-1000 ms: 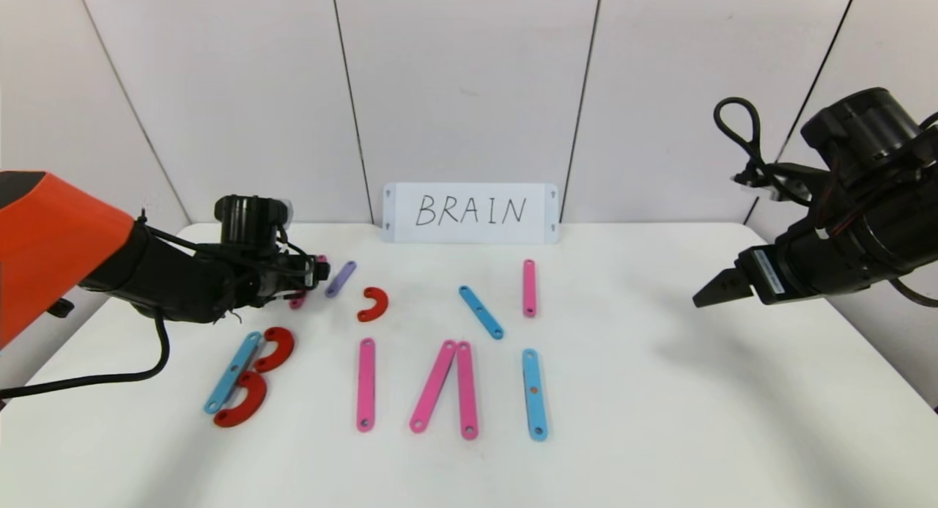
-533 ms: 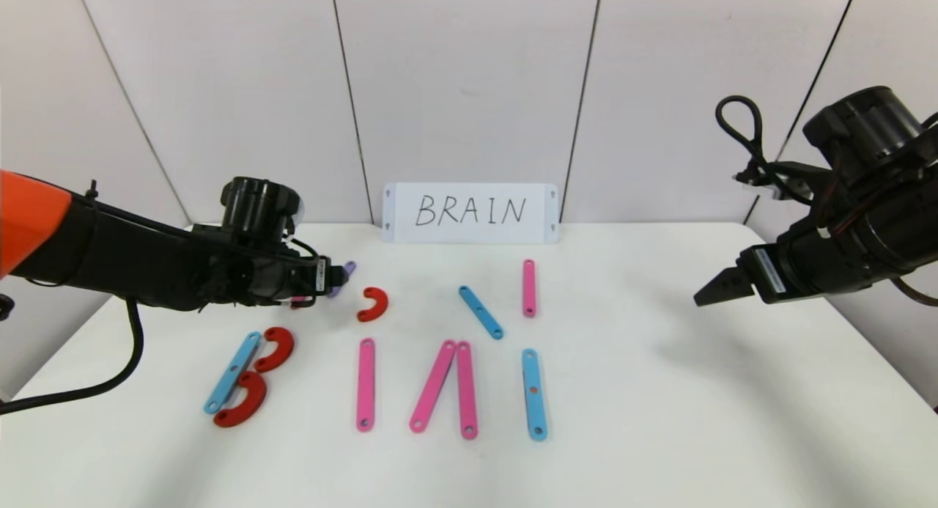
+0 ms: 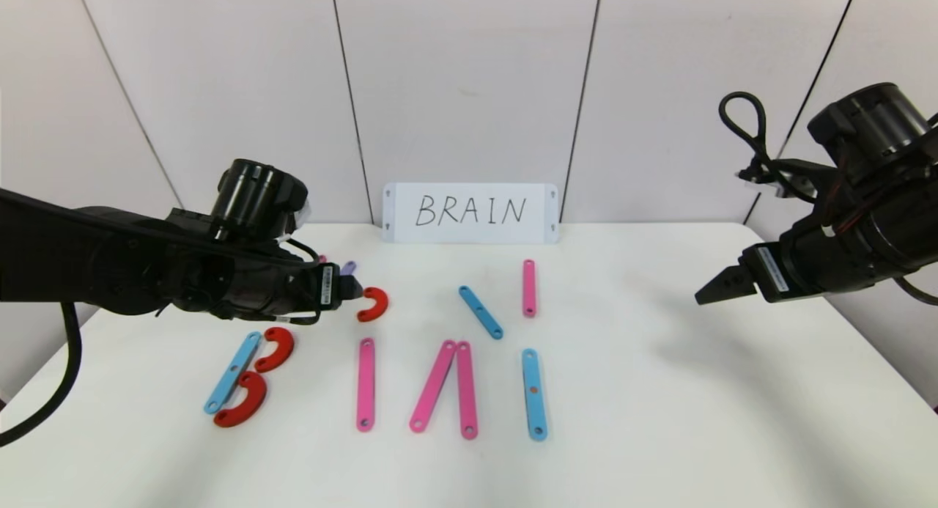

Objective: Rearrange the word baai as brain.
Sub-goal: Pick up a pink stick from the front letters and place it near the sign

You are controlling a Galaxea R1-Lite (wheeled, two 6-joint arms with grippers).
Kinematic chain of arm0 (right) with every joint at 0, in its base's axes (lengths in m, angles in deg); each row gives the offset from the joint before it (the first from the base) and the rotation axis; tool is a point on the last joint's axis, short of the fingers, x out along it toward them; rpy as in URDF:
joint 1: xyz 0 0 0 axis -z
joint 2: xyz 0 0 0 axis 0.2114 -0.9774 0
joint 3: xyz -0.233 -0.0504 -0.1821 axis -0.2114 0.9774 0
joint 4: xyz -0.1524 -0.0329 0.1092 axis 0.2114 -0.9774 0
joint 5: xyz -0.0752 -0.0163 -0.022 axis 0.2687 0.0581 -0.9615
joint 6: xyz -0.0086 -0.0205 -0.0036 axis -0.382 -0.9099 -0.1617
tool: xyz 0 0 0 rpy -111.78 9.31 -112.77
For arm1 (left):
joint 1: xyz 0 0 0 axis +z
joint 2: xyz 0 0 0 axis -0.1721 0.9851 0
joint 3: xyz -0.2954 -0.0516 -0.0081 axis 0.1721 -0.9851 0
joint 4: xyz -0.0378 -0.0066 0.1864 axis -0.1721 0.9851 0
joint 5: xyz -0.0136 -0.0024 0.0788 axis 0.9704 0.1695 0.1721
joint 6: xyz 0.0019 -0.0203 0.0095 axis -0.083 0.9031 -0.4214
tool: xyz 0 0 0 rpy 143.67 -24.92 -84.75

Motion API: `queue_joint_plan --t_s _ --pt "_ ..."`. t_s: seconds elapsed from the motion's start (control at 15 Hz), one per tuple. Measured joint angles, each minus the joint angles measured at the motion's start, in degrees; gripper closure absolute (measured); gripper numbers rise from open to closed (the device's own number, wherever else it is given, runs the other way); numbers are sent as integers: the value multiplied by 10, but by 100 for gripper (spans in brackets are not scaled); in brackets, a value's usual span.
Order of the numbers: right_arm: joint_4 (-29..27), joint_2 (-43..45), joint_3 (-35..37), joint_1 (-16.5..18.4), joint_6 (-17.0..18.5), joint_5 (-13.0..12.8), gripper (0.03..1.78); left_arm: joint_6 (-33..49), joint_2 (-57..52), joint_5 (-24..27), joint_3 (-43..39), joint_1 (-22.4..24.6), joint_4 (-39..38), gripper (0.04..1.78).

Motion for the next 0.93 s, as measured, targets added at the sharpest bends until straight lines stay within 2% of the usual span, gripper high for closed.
queue_joint_plan --t_s 0.27,0.93 --pt "0 5 1 0 0 2 7 34 -30 -3 -27 -29 30 8" --pt "0 8 1 0 0 2 7 78 -12 -3 -66 -77 28 8"
